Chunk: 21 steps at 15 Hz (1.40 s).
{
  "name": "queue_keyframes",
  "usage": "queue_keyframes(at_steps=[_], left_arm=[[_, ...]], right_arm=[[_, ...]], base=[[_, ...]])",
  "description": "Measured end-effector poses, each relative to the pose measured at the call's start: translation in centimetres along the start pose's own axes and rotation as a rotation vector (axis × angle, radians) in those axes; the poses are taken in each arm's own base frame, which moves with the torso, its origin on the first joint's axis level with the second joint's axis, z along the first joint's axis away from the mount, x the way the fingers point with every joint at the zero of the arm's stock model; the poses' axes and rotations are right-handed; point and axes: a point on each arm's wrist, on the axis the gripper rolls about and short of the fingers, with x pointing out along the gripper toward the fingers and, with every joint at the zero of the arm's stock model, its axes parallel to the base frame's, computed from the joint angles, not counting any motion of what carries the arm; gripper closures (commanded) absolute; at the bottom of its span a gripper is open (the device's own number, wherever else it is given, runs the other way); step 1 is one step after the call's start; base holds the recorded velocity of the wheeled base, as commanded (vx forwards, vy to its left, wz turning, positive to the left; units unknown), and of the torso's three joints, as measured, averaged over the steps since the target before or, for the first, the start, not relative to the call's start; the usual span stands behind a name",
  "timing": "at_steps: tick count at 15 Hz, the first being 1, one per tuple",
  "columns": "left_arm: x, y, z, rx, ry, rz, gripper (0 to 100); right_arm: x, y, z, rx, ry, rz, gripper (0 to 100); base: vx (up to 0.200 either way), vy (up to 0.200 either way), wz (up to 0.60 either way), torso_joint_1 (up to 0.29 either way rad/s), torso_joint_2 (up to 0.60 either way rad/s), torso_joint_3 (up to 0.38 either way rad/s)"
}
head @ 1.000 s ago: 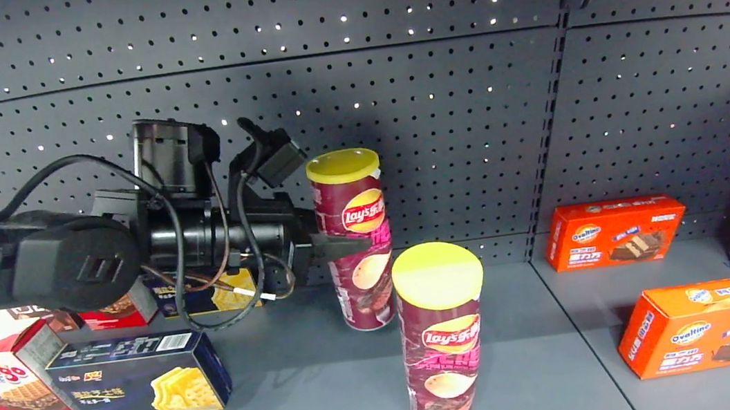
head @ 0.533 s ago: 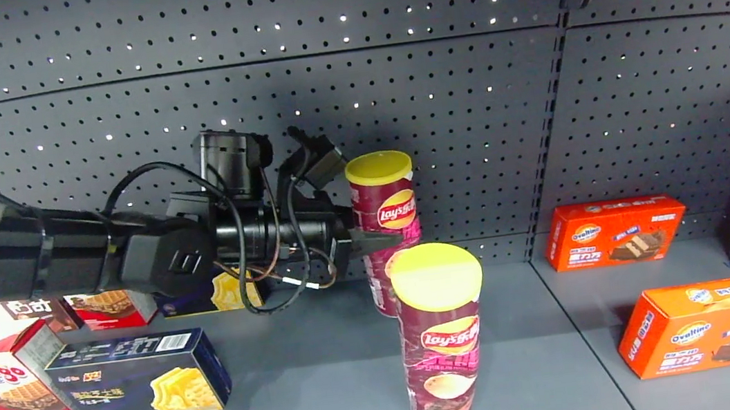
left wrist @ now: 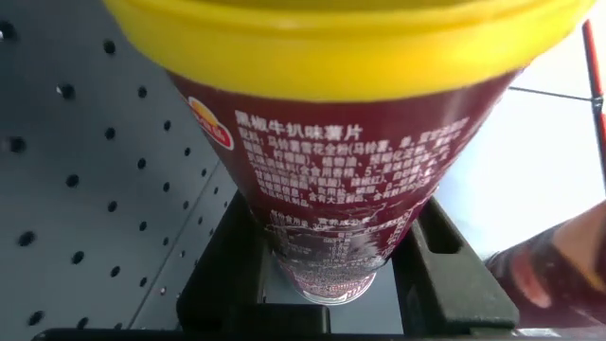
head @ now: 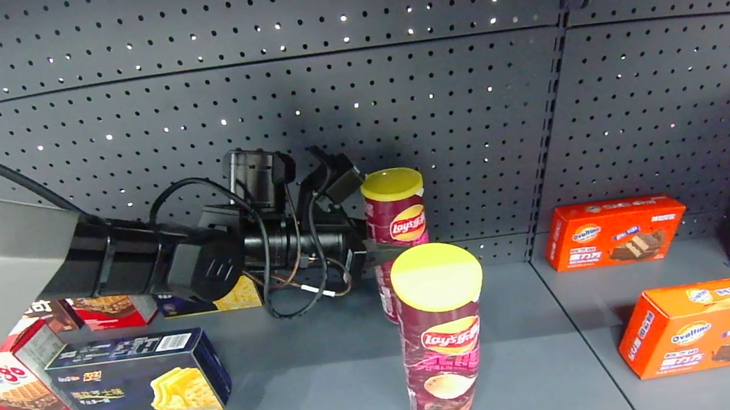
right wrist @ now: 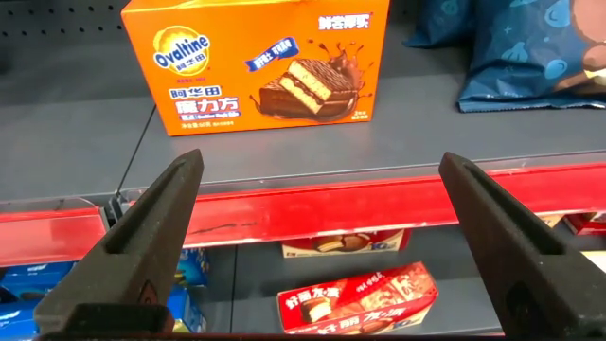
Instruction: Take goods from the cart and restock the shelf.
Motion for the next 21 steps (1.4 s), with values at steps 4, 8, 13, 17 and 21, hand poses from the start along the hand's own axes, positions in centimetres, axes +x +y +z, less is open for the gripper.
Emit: queue_keyframes(at_steps=[4, 8, 13, 17, 21], left_arm=[[0.6, 0.4, -0.9, -0.014, 0.015, -0.003, 100], [0.9, 0.6, -1.4, -0.01, 0.014, 0.001, 100], [1.2, 0.7, -1.9, -0.006, 0.033, 0.019, 0], [0.0, -0.1, -2.3, -0.007, 0.032, 0.029, 0], [-3.1, -1.3, -2.0, -0.022, 0.036, 0.06, 0]], right_arm=[[0.0, 0.0, 0.0, 0.0, 0.0, -0.001, 0], [0.0, 0.0, 0.0, 0.0, 0.0, -0.001, 0], [0.0, 0.0, 0.0, 0.0, 0.0, 0.0, 0], [0.0, 0.0, 0.0, 0.0, 0.0, -0.001, 0], [0.0, 0.0, 0.0, 0.0, 0.001, 0.0, 0]], base=[[0.0, 0.0, 0.0, 0.0, 0.0, 0.0], [0.0, 0.0, 0.0, 0.0, 0.0, 0.0], [0.0, 0.0, 0.0, 0.0, 0.0, 0.0], [0.0, 0.0, 0.0, 0.0, 0.0, 0.0], [0.0, 0.0, 0.0, 0.0, 0.0, 0.0]])
